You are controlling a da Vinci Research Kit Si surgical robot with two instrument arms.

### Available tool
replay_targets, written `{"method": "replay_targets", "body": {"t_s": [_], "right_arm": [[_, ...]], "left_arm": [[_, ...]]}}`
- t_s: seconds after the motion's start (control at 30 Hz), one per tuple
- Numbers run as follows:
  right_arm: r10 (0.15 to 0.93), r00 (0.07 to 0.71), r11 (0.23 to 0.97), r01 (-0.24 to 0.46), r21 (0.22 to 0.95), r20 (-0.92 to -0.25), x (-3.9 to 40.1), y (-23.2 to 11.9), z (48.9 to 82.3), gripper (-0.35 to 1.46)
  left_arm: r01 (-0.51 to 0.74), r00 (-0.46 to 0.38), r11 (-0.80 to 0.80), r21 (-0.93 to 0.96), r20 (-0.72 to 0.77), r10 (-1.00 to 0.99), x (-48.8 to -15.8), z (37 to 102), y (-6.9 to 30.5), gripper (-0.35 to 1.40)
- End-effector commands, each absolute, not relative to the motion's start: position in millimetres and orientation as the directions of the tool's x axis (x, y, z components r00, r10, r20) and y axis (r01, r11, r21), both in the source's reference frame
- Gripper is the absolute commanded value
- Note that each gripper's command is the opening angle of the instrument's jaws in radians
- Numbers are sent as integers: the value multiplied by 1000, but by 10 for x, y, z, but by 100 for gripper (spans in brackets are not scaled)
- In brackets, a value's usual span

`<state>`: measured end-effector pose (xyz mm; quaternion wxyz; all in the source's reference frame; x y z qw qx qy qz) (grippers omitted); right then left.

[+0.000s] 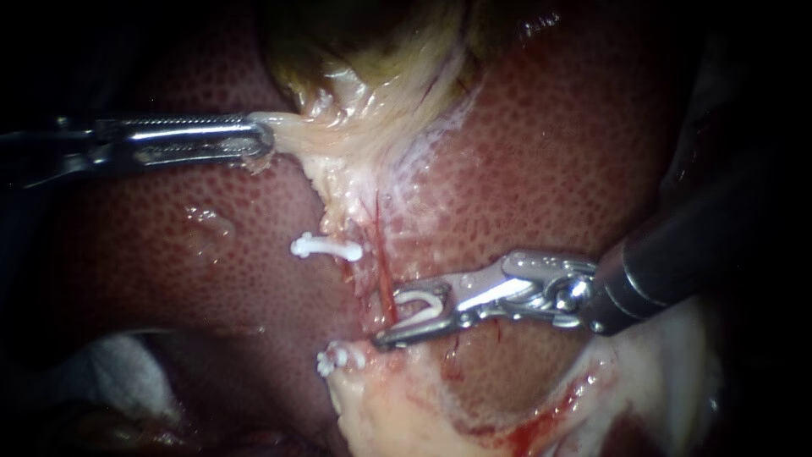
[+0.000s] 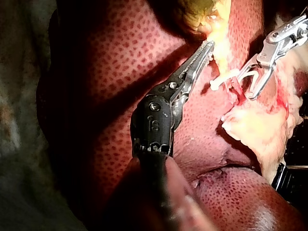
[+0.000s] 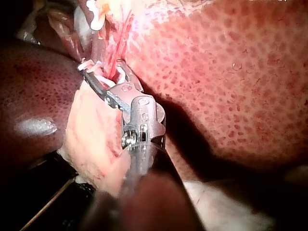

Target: Clipping first clip right tube

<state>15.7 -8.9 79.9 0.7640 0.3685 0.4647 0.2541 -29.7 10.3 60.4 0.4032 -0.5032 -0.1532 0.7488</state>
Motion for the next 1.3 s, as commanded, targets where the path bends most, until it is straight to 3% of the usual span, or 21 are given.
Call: {"method": "replay_targets", "body": {"t_s": [0.03,0.4,1.3], "right_arm": [[733,431,595,-31,803,-526,159,-91,798,47],[761,415,517,78,852,-500,164,-103,785,46],[785,432,452,89,887,-444,178,-122,798,41]], "left_arm": [[-450,-168,-628,-635,-630,758,-298,604,103,-35],[-450,-168,-628,-635,-630,758,-298,604,103,-35],[-451,-168,-628,-634,-630,758,-300,605,103,-35]]}}
